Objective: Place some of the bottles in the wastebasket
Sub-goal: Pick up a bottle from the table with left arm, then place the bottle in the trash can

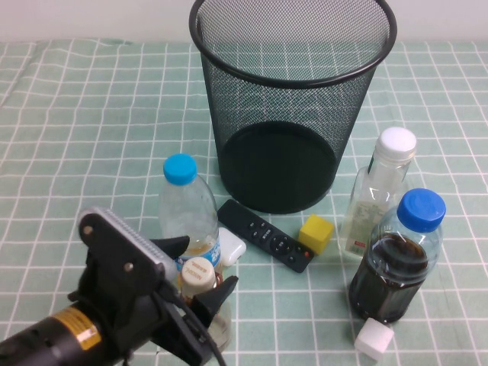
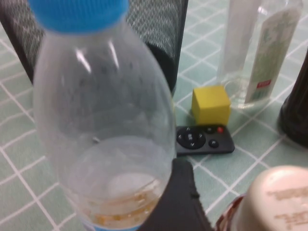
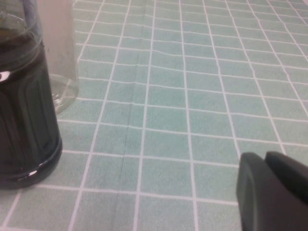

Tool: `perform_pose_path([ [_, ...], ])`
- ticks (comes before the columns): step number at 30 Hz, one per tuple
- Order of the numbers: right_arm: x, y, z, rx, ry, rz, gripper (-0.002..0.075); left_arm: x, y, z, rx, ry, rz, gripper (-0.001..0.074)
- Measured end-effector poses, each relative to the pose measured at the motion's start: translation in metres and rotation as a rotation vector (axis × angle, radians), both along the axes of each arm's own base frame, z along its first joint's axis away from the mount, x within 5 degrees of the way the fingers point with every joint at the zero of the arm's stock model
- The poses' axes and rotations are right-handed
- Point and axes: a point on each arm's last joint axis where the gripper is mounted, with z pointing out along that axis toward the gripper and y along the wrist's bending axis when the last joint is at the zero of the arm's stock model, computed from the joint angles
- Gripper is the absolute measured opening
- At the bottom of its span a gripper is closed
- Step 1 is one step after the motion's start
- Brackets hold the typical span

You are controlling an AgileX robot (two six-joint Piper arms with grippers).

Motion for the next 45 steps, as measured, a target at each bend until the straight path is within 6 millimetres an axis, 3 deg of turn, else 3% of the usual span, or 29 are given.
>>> perform_pose_path([
  [4, 0.0, 0.0, 0.0, 0.0, 0.0, 0.0, -0.0008, 0.005, -0.005, -0.01, 0.01, 0.032, 0.021, 0.046],
  [6, 0.0, 0.0, 0.0, 0.0, 0.0, 0.0, -0.0008, 0.006, -0.006, -0.013, 0.003, 0.063, 0.031, 0.0316],
  [7, 0.0, 0.0, 0.0, 0.0, 0.0, 0.0, -0.0008, 0.006, -0.006, -0.014, 0.004, 0.073, 0.032, 0.0291],
  [13, 0.0, 0.0, 0.0, 0.0, 0.0, 0.0, -0.0008, -0.005, -0.011, 0.004, 0.03, 0.226, -0.052, 0.03],
  [16, 0.0, 0.0, 0.0, 0.0, 0.0, 0.0, -0.0008, -0.01, -0.016, 0.034, 0.017, 0.263, -0.122, 0.03],
  [22, 0.0, 0.0, 0.0, 0.0, 0.0, 0.0, -0.0008, -0.012, -0.025, 0.113, 0.017, 0.22, -0.233, 0.03],
  [28, 0.0, 0.0, 0.0, 0.0, 0.0, 0.0, -0.0008, 0.004, -0.035, 0.22, 0.017, 0.037, -0.219, 0.03],
  [33, 0.0, 0.0, 0.0, 0.0, 0.0, 0.0, -0.0008, 0.031, -0.054, 0.297, 0.005, -0.139, -0.168, 0.03],
  [37, 0.0, 0.0, 0.0, 0.0, 0.0, 0.0, -0.0008, 0.068, -0.075, 0.328, 0.011, -0.234, -0.124, 0.03],
  [41, 0.0, 0.0, 0.0, 0.0, 0.0, 0.0, -0.0008, 0.122, -0.092, 0.323, 0.035, -0.246, -0.056, 0.03],
  [45, 0.0, 0.0, 0.0, 0.0, 0.0, 0.0, -0.0008, 0.186, -0.106, 0.286, 0.056, -0.206, -0.025, 0.03],
])
